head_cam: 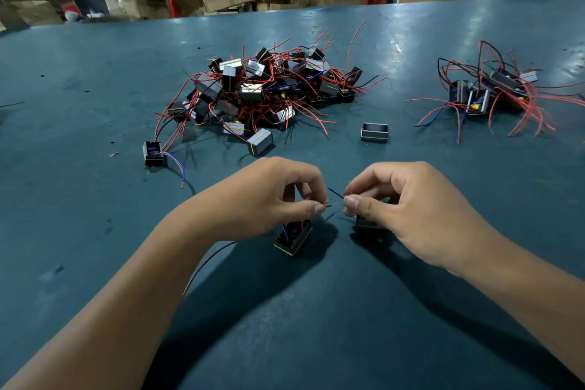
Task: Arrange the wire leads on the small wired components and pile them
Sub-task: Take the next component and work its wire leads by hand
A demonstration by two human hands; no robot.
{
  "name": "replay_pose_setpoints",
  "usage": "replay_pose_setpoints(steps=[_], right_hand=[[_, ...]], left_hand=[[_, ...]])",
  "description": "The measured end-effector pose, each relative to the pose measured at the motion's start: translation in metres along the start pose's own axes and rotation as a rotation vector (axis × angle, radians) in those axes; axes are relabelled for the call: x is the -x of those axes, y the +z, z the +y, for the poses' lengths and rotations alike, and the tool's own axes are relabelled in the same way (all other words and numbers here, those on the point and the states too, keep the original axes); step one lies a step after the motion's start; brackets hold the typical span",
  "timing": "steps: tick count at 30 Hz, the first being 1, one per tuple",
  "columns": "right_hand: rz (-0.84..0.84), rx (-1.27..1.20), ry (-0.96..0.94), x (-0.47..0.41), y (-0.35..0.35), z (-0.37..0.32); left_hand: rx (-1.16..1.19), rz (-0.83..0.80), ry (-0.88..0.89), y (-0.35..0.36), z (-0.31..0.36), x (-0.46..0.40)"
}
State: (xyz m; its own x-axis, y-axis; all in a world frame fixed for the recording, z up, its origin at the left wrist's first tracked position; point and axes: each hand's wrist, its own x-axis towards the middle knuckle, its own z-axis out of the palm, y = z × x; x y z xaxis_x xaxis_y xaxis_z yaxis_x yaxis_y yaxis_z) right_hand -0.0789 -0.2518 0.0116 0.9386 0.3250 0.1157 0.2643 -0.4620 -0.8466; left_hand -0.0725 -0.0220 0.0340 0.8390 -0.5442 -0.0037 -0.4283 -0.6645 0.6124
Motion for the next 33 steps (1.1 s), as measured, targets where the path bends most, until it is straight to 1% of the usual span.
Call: replay_pose_setpoints(steps=[6,11,15,20,25,29,33], right_hand=[[0.118,0.001,-0.067,0.002,0.008,0.001],[0.119,-0.059,-0.091,0.004,0.013,0.003],[0.106,-0.134,-0.077,0.004,0.016,0.003],[0.157,-0.036,-0.085,0.002,0.015,0.003],[0.137,0.049,-0.106,0.004,0.017,-0.001],[0.196,0.064,-0.099,0.005,0.019,-0.003],[0.195,0.086,-0.096,0.007,0.021,-0.005]], left_hand=[[0.034,0.041,0.014,0.002,-0.006,-0.003],[0.081,0.057,0.025,0.004,-0.009,-0.004],[0.105,0.058,0.019,0.004,-0.01,-0.005],[0.094,0.057,0.023,0.003,-0.011,-0.004],[0.084,0.059,0.016,0.003,-0.012,-0.004],[0.096,0.05,0.012,0.002,-0.013,-0.004],[0.14,0.044,0.01,0.001,-0.013,-0.003]])
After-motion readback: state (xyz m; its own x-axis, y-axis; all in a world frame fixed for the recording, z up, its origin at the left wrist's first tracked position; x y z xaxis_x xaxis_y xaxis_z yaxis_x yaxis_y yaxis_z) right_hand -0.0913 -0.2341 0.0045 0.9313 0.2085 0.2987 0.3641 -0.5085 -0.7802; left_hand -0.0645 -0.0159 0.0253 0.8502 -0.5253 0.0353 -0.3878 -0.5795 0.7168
